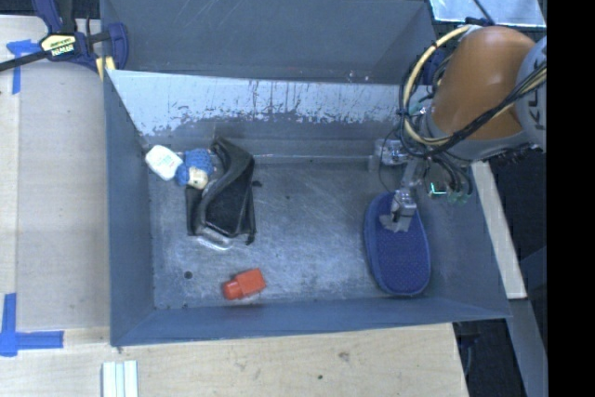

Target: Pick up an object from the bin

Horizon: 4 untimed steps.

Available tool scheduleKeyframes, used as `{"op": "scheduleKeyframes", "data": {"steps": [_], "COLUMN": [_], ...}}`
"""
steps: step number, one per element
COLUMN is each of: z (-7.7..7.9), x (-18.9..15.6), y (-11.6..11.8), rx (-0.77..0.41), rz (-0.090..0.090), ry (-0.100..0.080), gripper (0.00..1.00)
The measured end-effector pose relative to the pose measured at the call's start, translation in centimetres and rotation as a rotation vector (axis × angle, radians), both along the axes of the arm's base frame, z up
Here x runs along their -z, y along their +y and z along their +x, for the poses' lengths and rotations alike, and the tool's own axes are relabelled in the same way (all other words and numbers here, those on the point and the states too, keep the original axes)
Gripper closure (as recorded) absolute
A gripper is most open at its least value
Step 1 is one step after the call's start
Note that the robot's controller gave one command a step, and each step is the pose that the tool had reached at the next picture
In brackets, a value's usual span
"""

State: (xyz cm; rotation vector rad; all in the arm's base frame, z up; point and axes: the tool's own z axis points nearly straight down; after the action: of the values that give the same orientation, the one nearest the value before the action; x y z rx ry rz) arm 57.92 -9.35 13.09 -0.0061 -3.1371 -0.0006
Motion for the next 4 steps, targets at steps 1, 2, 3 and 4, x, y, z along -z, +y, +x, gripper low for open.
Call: {"op": "scheduleKeyframes", "data": {"steps": [1, 2, 3, 4], "z": [-1.6, 3.8, 2.6, 2.6], "x": [2.0, 5.9, 6.1, 6.1], "y": [-4.6, -3.2, 0.0, -0.1], "rx": [-0.674, -1.216, -1.700, -1.696], "rz": [0.001, 0.011, 0.007, 0.008], "ry": [-0.004, -0.011, -0.004, -0.003], "gripper": [0.00, 0.00, 0.00, 1.00]}}
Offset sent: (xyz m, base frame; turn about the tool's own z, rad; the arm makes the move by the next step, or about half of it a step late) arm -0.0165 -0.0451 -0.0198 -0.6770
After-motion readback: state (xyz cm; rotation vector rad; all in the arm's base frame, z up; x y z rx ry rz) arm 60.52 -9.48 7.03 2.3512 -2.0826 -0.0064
